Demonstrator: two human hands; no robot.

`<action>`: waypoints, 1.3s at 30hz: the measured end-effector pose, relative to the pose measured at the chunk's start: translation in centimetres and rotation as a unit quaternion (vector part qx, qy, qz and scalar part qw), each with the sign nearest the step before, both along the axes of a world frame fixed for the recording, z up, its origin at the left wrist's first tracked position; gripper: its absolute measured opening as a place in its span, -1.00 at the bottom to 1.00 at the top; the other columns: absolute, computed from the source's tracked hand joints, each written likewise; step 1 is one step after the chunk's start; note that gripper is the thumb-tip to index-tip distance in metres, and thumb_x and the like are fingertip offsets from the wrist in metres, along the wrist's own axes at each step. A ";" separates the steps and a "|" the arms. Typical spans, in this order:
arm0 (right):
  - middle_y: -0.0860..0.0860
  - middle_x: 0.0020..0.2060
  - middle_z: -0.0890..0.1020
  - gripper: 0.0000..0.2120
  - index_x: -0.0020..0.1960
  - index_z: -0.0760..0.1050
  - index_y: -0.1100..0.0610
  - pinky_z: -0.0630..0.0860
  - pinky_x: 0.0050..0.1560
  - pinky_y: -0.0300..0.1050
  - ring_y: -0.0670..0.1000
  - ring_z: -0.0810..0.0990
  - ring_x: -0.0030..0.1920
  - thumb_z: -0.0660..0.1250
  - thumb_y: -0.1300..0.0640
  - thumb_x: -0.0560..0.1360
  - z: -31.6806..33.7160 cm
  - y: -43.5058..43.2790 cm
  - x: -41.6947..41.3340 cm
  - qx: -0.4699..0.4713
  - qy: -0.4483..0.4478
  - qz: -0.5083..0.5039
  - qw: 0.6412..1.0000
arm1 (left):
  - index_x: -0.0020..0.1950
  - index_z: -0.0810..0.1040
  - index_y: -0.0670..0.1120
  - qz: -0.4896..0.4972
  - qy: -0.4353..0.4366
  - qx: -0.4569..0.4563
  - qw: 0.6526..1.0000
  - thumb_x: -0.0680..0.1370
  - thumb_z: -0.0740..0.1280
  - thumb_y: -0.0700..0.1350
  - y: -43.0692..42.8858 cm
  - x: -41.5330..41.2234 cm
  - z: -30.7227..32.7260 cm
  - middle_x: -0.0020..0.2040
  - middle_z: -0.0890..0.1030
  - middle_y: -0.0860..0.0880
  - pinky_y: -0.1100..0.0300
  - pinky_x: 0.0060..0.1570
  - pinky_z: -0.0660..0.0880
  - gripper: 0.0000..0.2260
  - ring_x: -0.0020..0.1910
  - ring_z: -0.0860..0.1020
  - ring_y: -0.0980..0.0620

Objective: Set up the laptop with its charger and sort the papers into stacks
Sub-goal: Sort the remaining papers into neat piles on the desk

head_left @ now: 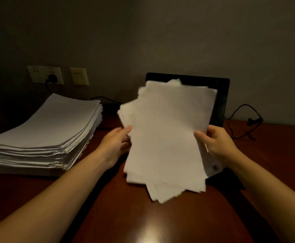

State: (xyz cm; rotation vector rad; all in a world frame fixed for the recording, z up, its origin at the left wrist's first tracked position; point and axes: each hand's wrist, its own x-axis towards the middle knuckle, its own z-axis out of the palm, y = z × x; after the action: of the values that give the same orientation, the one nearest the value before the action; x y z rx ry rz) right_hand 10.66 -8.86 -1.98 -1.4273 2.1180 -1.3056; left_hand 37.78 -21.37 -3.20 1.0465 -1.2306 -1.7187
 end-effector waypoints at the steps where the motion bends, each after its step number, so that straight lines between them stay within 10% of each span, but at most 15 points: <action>1: 0.09 -0.14 0.67 -0.78 0.04 0.60 0.16 0.53 -0.19 -0.04 0.02 0.62 -0.17 0.33 0.01 0.60 0.1 0.0 0.0 -0.001 -0.023 -0.016 1.000 | 0.24 0.59 -0.08 -0.027 0.005 0.007 1.000 0.63 0.32 0.03 0.6 -0.3 -0.4 0.05 0.71 -0.10 -0.01 0.11 0.58 -0.73 0.05 0.68 -0.10; 9: 0.10 0.06 0.68 -0.87 0.14 0.55 0.12 0.60 0.05 0.12 0.14 0.67 0.03 0.26 0.18 0.63 1.5 0.5 0.6 -0.066 -0.274 -0.008 0.959 | 0.28 0.52 0.03 -0.102 -0.046 -0.107 0.988 0.64 0.28 -0.25 1.9 -1.3 2.1 0.02 0.69 0.06 0.17 -0.13 0.63 -0.73 -0.06 0.70 0.08; 13: 0.13 0.08 0.65 -0.93 0.09 0.52 0.09 0.57 0.15 0.22 0.16 0.64 0.08 0.28 0.15 0.63 2.3 0.1 1.3 -0.113 -0.234 -0.030 0.965 | 0.28 0.44 0.10 -0.089 -0.098 -0.203 0.970 0.61 0.30 -0.33 1.6 -1.9 4.1 0.05 0.60 0.16 0.33 -0.19 0.52 -0.62 0.02 0.59 0.20; 18: 0.04 0.10 0.64 -0.78 0.24 0.49 0.15 0.60 0.10 0.01 0.04 0.63 0.11 0.32 0.18 0.60 5.2 -0.8 2.3 -0.174 -0.238 -0.005 0.955 | 0.13 0.41 0.13 0.010 -0.103 -0.282 0.954 0.67 0.22 -0.11 0.6 -3.2 6.6 0.05 0.56 0.13 0.07 0.06 0.51 -0.87 0.05 0.55 0.11; 23: 0.03 0.19 0.57 -0.48 0.39 0.34 0.11 0.56 0.18 -0.04 0.01 0.58 0.16 0.45 0.25 0.50 4.7 -1.5 3.9 -0.191 -0.184 -0.015 0.964 | 0.24 0.38 0.05 0.069 -0.091 -0.284 0.952 0.67 0.25 -0.09 1.4 -4.5 4.6 0.03 0.52 0.16 0.34 -0.16 0.42 -0.84 -0.06 0.49 0.26; 30: -0.08 0.11 0.58 -0.67 0.26 0.38 0.01 0.59 0.12 -0.11 -0.11 0.60 0.09 0.39 0.19 0.56 5.4 -1.9 4.1 -0.239 -0.167 -0.004 0.956 | 0.19 0.39 0.06 0.101 -0.058 -0.308 0.944 0.69 0.19 -0.11 2.0 -4.5 3.6 0.03 0.54 0.11 0.32 -0.14 0.46 -0.90 -0.02 0.54 0.22; 39: -0.03 0.19 0.54 -0.41 0.42 0.29 0.11 0.57 0.14 -0.18 -0.14 0.56 0.17 0.48 0.14 0.49 4.3 -1.9 4.2 -0.260 -0.081 -0.011 0.962 | 0.27 0.32 0.13 0.099 -0.049 -0.330 0.938 0.67 0.24 -0.14 2.6 -3.6 1.9 0.07 0.52 0.18 0.48 -0.18 0.49 -0.76 -0.04 0.54 0.43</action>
State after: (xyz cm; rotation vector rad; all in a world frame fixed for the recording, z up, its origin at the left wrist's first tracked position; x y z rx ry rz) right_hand 14.84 -10.73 2.33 -1.4115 1.7619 -2.0182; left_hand 34.21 -18.81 -1.29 0.8074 -1.5530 -0.9878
